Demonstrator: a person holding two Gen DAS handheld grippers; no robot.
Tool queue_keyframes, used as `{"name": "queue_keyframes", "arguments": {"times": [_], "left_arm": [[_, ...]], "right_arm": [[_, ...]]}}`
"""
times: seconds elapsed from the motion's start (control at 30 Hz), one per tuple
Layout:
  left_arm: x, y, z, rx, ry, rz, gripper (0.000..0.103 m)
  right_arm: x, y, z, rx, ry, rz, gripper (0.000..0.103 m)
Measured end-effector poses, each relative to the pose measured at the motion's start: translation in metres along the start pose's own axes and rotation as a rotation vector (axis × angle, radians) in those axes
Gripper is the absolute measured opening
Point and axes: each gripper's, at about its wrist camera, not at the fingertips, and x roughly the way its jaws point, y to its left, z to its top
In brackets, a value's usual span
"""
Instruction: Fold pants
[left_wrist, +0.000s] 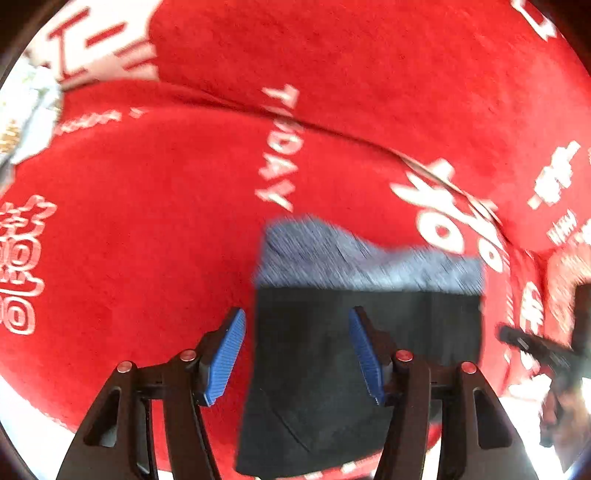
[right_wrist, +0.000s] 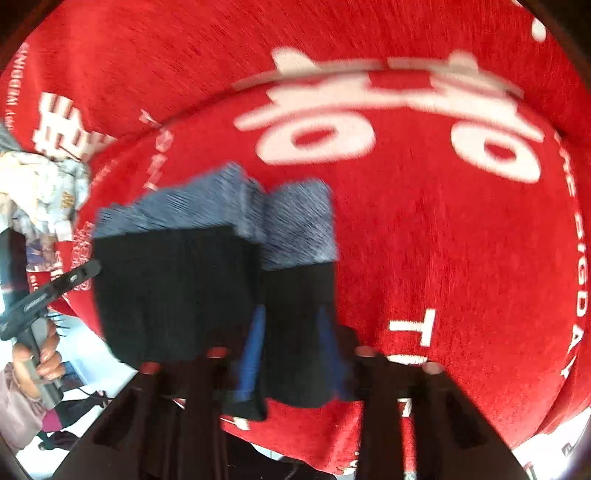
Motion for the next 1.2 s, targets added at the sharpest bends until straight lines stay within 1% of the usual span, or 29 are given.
{"name": "queue_keyframes", "arguments": {"times": [0.1, 0.17, 0.2, 0.23, 0.27, 0.3, 0.33, 0.37, 0.4, 0.43, 0.47, 0.5, 0.53, 0.57, 0.6, 0.63, 0.7, 0.73, 0.77, 0.8, 0.83, 0.87, 0.9, 0.97, 1.0, 1.03, 1.07, 1.1, 1.2], "left_arm": [[0.019, 0.011, 0.015, -0.033, 0.008, 0.043, 0.059], [0.043, 0.007, 0.020, -0.009, 0.019, 0.112, 0.059], [0.051, 0.003, 0.020, 0.006, 0.009, 0.130, 0.064], [0.053, 0.002, 0.021, 0.021, -0.012, 0.149, 0.066], [0.052, 0.002, 0.024, 0.026, -0.015, 0.158, 0.066], [0.047, 0.004, 0.027, 0.021, -0.006, 0.150, 0.066], [0.040, 0.006, 0.028, 0.020, -0.008, 0.139, 0.066], [0.032, 0.007, 0.026, 0.031, -0.016, 0.137, 0.066], [0.026, 0.006, 0.024, 0.047, -0.020, 0.149, 0.066], [0.019, 0.004, 0.020, 0.069, -0.021, 0.166, 0.066], [0.012, 0.003, 0.014, 0.084, -0.021, 0.173, 0.066], [0.007, 0.002, 0.010, 0.088, -0.019, 0.172, 0.068], [0.003, 0.001, 0.004, 0.087, -0.009, 0.169, 0.080], [0.001, 0.000, -0.003, 0.085, 0.000, 0.174, 0.086], [-0.002, -0.002, -0.010, 0.084, 0.000, 0.181, 0.090], [-0.004, -0.003, -0.016, 0.085, 0.003, 0.185, 0.090], [-0.001, -0.007, -0.026, 0.078, 0.022, 0.194, 0.090], [0.002, -0.008, -0.031, 0.068, 0.038, 0.193, 0.090], [0.005, -0.008, -0.035, 0.060, 0.060, 0.190, 0.090], [0.005, -0.010, -0.039, 0.057, 0.075, 0.192, 0.090], [0.005, -0.011, -0.043, 0.054, 0.088, 0.192, 0.090], [0.003, -0.013, -0.046, 0.058, 0.088, 0.188, 0.090], [-0.001, -0.015, -0.048, 0.067, 0.084, 0.184, 0.090], [-0.006, -0.021, -0.052, 0.091, 0.080, 0.180, 0.090], [-0.005, -0.023, -0.053, 0.097, 0.086, 0.179, 0.099], [-0.003, -0.025, -0.054, 0.100, 0.091, 0.187, 0.102], [-0.002, -0.026, -0.055, 0.101, 0.095, 0.207, 0.102], [-0.002, -0.027, -0.056, 0.100, 0.100, 0.208, 0.102], [-0.004, -0.032, -0.058, 0.111, 0.086, 0.216, 0.102]], "right_arm": [[0.010, 0.029, 0.007, -0.035, -0.001, 0.038, 0.030], [0.039, 0.044, 0.013, -0.058, 0.032, 0.022, 0.030], [0.055, 0.046, 0.016, -0.068, 0.048, -0.002, 0.030], [0.068, 0.050, 0.021, -0.089, 0.043, -0.045, 0.028], [0.070, 0.052, 0.025, -0.108, 0.010, -0.055, 0.026], [0.069, 0.062, 0.033, -0.110, -0.016, -0.052, 0.026], [0.064, 0.060, 0.036, -0.096, -0.014, -0.043, 0.026], [0.057, 0.058, 0.035, -0.078, -0.014, -0.027, 0.033], [0.048, 0.054, 0.029, -0.055, -0.017, -0.010, 0.049], [0.041, 0.049, 0.020, -0.033, -0.007, 0.005, 0.059], [0.036, 0.045, 0.009, -0.016, 0.002, 0.016, 0.064], [0.029, 0.039, -0.006, 0.007, 0.014, 0.030, 0.064], [0.023, 0.032, -0.024, 0.045, 0.037, 0.048, 0.064], [0.023, 0.027, -0.036, 0.073, 0.048, 0.052, 0.064], [0.023, 0.023, -0.050, 0.111, 0.060, 0.058, 0.064], [0.025, 0.015, -0.066, 0.164, 0.076, 0.078, 0.064], [0.037, 0.004, -0.085, 0.270, 0.084, 0.142, 0.063], [0.042, -0.003, -0.091, 0.334, 0.066, 0.192, 0.060], [0.047, -0.009, -0.093, 0.396, 0.039, 0.243, 0.047], [0.049, -0.011, -0.093, 0.427, 0.026, 0.247, 0.035], [0.050, -0.013, -0.091, 0.447, 0.014, 0.244, 0.030], [0.047, -0.012, -0.088, 0.437, -0.002, 0.249, 0.020], [0.040, -0.008, -0.083, 0.405, -0.016, 0.245, 0.017], [0.025, 0.003, -0.073, 0.297, -0.027, 0.185, 0.016], [0.023, 0.008, -0.069, 0.246, -0.019, 0.121, 0.015], [0.023, 0.013, -0.064, 0.178, 0.002, -0.022, 0.015], [0.022, 0.011, -0.064, 0.153, 0.012, -0.099, 0.015], [0.020, 0.010, -0.062, 0.141, 0.013, -0.146, 0.015], [0.004, 0.012, -0.058, 0.162, -0.043, -0.057, 0.018]]}}
